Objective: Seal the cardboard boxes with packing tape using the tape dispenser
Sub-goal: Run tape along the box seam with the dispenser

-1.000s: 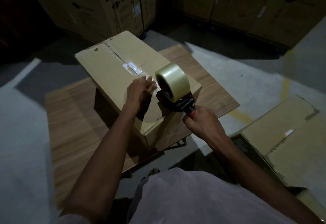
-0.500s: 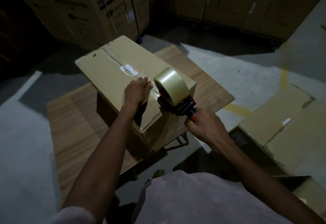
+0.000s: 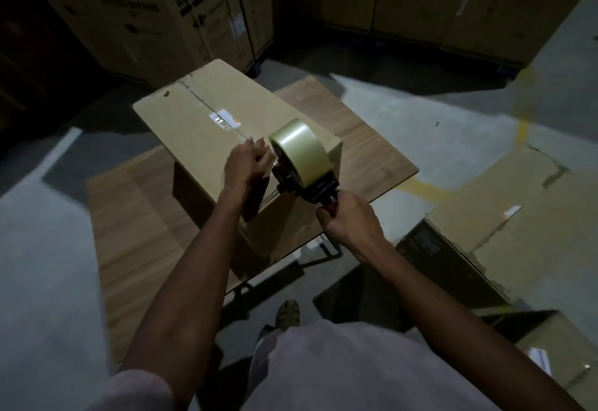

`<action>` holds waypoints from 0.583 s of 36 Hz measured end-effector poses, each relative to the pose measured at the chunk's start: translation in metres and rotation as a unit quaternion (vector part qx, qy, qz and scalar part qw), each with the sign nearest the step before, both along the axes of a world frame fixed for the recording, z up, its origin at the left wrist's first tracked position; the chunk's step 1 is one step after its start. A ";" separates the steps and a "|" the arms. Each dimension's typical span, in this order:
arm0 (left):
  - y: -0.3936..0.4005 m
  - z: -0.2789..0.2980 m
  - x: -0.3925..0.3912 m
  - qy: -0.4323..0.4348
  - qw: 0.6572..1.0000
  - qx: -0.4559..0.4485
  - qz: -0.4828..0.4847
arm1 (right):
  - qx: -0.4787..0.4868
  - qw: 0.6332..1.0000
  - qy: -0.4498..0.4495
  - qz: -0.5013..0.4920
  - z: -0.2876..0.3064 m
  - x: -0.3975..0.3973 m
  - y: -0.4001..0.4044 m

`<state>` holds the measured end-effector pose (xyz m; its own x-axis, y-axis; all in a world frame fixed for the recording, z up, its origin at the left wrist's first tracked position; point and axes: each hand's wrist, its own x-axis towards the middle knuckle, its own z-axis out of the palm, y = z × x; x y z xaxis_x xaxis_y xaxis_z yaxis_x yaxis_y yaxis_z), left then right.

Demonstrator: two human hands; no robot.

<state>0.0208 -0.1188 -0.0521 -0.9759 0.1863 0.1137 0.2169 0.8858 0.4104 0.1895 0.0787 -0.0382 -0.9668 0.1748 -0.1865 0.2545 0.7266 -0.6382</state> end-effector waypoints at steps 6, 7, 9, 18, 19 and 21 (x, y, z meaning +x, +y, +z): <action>0.001 0.005 0.006 -0.013 0.999 0.028 0.032 | 0.011 1.000 0.008 0.011 0.009 0.001 -0.001; 0.001 0.005 0.007 -0.017 0.999 0.033 0.036 | 0.015 1.000 0.012 0.014 0.011 0.001 -0.001; 0.001 0.004 0.008 -0.022 0.998 0.041 0.042 | 0.023 0.999 0.019 0.025 0.014 0.001 0.000; 0.001 0.004 0.005 -0.028 0.998 0.035 0.051 | 0.044 0.998 0.022 0.037 0.016 0.008 0.008; 0.001 0.005 0.006 -0.025 0.998 0.041 0.047 | 0.043 0.998 0.016 0.033 0.015 0.011 0.010; 0.001 0.004 0.008 -0.016 0.998 0.047 0.048 | 0.039 0.999 0.010 0.027 0.011 0.016 0.015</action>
